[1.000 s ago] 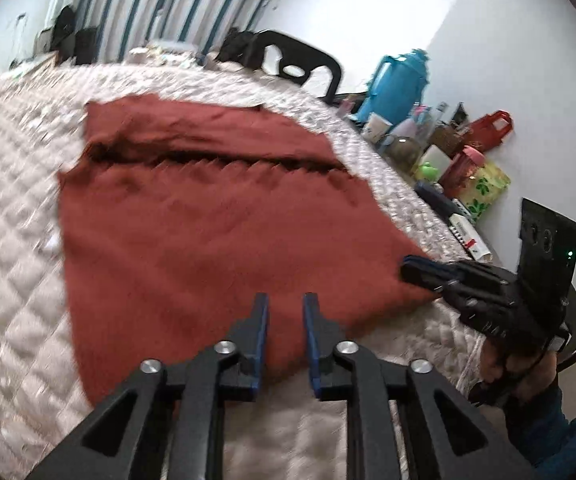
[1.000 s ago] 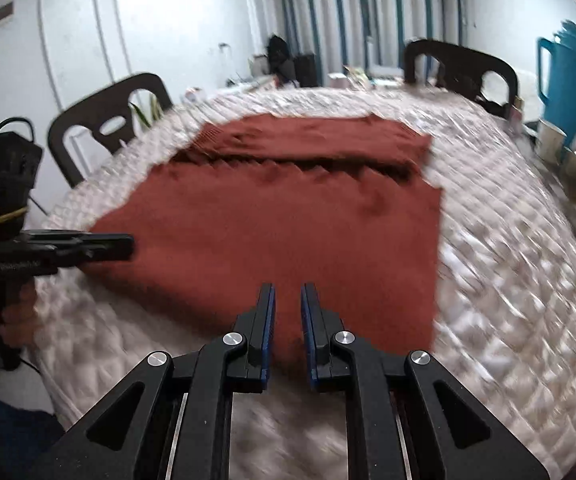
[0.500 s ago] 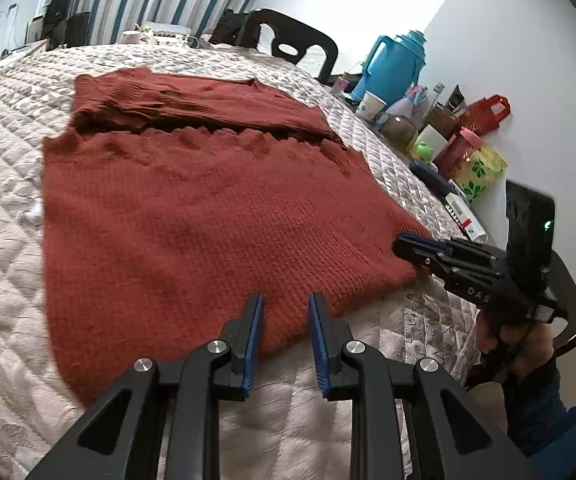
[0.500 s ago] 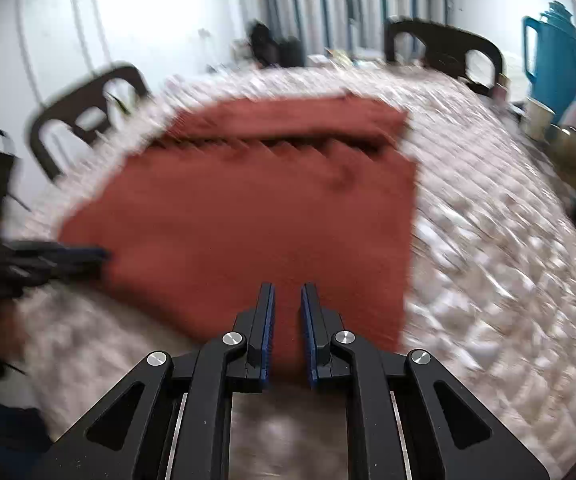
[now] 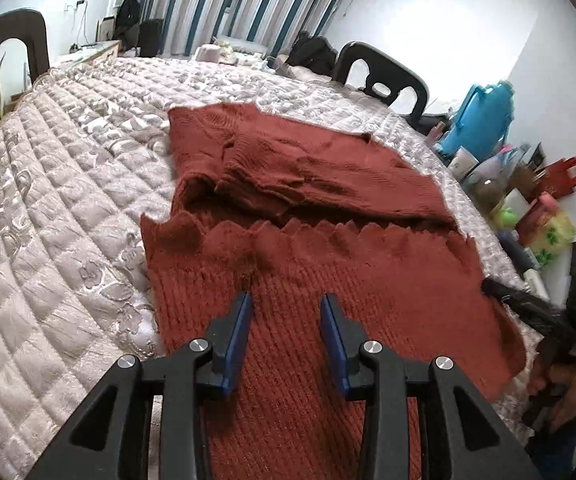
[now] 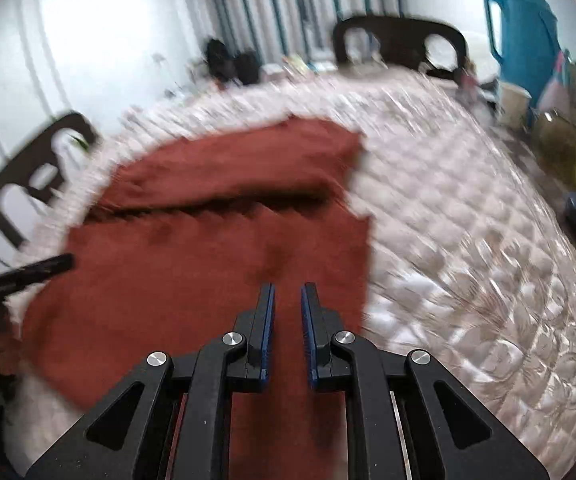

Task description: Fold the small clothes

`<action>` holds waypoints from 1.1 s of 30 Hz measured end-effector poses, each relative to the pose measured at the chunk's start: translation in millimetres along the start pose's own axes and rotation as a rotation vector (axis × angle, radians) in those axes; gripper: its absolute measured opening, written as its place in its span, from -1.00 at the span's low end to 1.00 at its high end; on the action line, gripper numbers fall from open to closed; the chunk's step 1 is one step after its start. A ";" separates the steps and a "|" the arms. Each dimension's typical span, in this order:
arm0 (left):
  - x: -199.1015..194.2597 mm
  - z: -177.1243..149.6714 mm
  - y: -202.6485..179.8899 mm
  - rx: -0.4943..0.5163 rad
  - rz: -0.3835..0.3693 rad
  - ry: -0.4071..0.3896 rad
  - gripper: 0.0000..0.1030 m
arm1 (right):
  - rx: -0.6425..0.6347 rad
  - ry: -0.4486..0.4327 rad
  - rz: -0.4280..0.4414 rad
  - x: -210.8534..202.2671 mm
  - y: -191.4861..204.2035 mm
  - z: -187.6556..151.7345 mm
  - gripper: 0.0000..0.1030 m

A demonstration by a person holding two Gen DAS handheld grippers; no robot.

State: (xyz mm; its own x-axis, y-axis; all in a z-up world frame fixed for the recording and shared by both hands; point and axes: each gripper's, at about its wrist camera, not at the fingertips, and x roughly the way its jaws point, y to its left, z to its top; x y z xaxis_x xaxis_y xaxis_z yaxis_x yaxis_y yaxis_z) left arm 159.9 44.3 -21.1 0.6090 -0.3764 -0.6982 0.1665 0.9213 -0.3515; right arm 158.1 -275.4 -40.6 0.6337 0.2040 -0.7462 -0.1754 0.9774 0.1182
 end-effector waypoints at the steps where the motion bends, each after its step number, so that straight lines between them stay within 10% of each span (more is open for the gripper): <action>1: -3.0 -2.0 -0.2 0.006 0.001 0.001 -0.25 | 0.013 0.003 0.005 1.5 -6.2 -2.5 -0.75; 16: -18.8 -62.4 -84.9 0.238 -0.189 0.096 -0.23 | -0.275 0.004 0.195 -35.2 82.2 -61.8 -0.74; 33: -32.2 -68.5 -92.3 0.220 -0.123 0.051 -0.18 | -0.304 -0.100 0.133 -50.7 90.3 -68.3 -0.71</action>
State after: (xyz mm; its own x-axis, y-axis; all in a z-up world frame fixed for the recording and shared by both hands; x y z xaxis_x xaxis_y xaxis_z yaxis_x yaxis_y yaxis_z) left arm 71.7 -35.3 -8.9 0.5346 -0.4862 -0.6913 0.4051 0.8653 -0.2953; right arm 58.7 -201.3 -36.7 0.6586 0.3473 -0.6676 -0.4680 0.8837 -0.0020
